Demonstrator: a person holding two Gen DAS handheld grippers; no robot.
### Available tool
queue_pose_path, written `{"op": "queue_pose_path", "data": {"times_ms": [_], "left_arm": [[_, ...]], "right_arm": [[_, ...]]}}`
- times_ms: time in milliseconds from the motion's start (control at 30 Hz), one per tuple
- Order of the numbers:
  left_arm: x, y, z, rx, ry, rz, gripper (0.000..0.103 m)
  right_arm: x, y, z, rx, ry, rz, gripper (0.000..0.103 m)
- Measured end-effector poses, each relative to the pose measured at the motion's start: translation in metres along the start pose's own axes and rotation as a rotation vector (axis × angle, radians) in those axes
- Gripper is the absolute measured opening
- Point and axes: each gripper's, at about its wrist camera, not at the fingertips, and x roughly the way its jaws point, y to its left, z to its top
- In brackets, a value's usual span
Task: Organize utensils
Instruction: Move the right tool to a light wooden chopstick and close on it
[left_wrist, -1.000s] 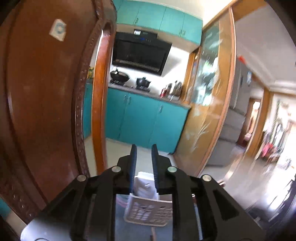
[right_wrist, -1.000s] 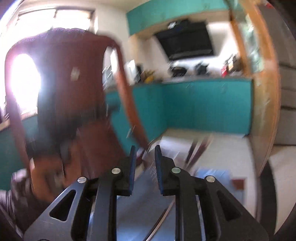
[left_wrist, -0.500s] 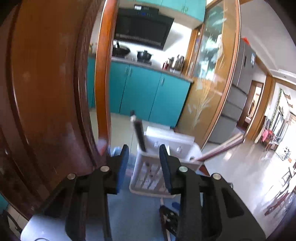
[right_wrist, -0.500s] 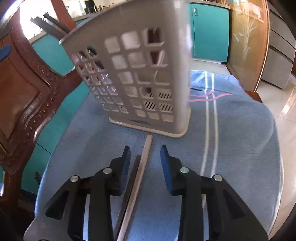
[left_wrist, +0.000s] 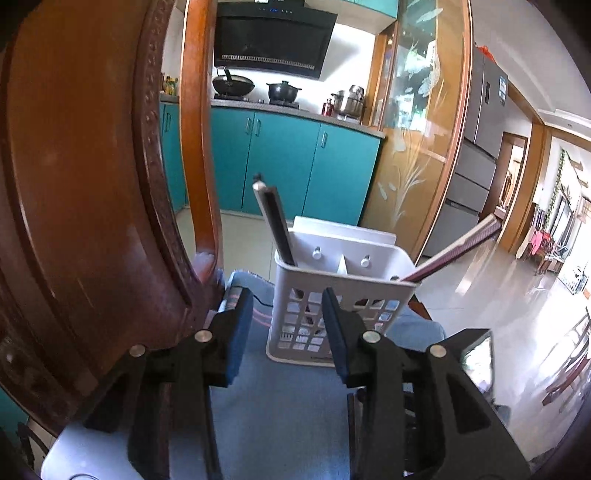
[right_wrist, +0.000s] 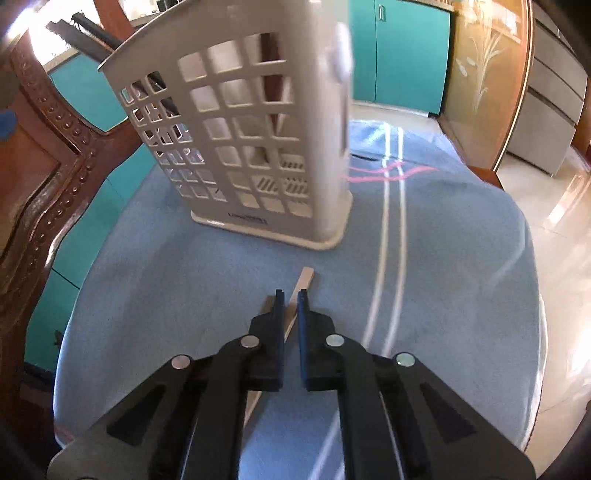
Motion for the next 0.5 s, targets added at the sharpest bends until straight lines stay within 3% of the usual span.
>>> {"op": "queue_pose_path", "data": {"times_ms": [100,200,267,367,500], "left_arm": [[0.006,-0.002,-0.004,0.003,0.030,-0.001,0.041],[0.013,-0.004,-0.008,0.005,0.059,0.000,0.044],[0.017,-0.006,-0.011,0.006,0.082,0.001,0.045],[0.024,-0.008,-0.019,0.013,0.117,0.004,0.046],[0.032,-0.012,-0.028,0.042,0.157,0.024,0.052]], "right_arm": [[-0.006,-0.012,-0.004,0.004,0.003,-0.057,0.006],[-0.007,-0.030,-0.008,0.085,0.032,-0.005,0.007],[-0.008,-0.039,-0.008,0.129,0.043,0.053,0.014],[-0.008,-0.035,-0.005,0.122,0.029,0.065,0.027],[-0.005,-0.016,-0.001,0.083,0.039,0.044,0.030]]}}
